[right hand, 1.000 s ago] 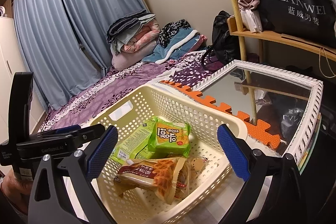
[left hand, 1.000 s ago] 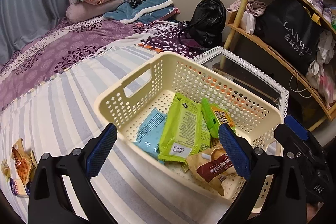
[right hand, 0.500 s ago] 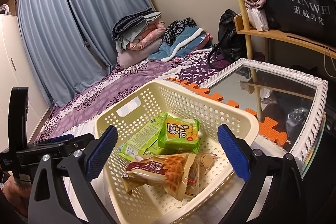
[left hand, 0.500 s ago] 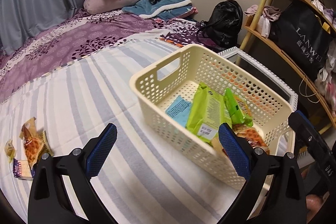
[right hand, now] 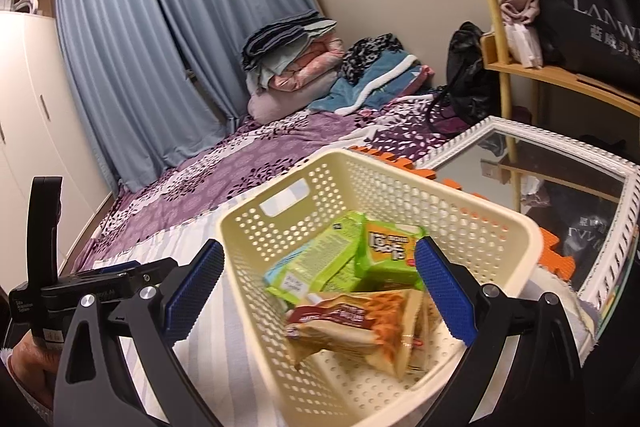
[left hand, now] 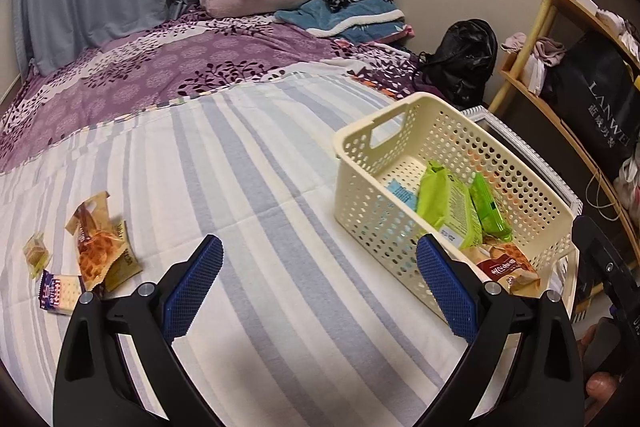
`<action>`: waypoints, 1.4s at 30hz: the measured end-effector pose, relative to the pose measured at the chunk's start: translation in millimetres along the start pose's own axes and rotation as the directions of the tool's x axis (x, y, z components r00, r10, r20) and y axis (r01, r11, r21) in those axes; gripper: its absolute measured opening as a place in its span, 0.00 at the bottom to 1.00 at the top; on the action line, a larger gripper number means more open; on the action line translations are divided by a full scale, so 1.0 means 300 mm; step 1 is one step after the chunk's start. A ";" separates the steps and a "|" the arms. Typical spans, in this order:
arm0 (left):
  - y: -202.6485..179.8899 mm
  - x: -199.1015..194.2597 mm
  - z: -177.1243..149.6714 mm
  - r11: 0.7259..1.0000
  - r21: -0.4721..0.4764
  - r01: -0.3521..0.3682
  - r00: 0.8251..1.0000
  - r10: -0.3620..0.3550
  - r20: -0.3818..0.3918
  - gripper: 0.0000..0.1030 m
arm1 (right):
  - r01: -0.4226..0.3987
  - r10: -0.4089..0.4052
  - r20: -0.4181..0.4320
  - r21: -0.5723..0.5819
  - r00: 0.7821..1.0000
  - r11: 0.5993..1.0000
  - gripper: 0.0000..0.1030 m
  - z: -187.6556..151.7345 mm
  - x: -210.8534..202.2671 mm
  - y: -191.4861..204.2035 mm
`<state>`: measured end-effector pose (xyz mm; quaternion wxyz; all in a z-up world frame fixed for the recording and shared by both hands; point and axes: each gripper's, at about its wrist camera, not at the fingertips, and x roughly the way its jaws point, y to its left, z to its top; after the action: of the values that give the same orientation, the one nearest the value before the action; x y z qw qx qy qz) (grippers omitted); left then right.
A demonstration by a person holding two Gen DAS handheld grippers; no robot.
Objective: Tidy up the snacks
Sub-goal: 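Withdraw both tools from the basket toward the remaining snacks, then grasp the small yellow-wrapped cake with the left tool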
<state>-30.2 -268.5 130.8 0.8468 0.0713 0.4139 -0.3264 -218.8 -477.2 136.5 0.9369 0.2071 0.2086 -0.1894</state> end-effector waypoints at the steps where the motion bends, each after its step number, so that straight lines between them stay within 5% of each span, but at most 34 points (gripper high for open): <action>1: 0.012 -0.005 -0.002 1.000 -0.009 -0.005 1.000 0.005 0.001 0.96 | -0.005 0.005 -0.002 -0.004 1.000 1.000 0.93 0.000 0.002 0.008; 17: 0.295 -0.084 -0.073 0.978 -0.187 -0.091 0.996 0.094 0.007 0.97 | -0.104 0.099 -0.060 -0.093 0.993 0.990 0.95 -0.023 0.055 0.196; 27: 0.538 -0.137 -0.171 0.929 -0.329 -0.169 0.985 0.173 -0.018 0.97 | -0.170 0.152 -0.123 -0.153 0.981 0.973 0.95 -0.053 0.099 0.341; 42: 0.838 -0.224 -0.277 0.838 -0.469 -0.280 0.955 0.294 -0.044 0.97 | -0.281 0.206 -0.313 -0.219 0.927 0.934 0.95 -0.149 0.226 0.534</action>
<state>39.4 -7.5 89.8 0.8838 -0.0798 0.4527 -0.0868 -105.1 -339.6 117.1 0.9323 0.1320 0.3366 -0.0100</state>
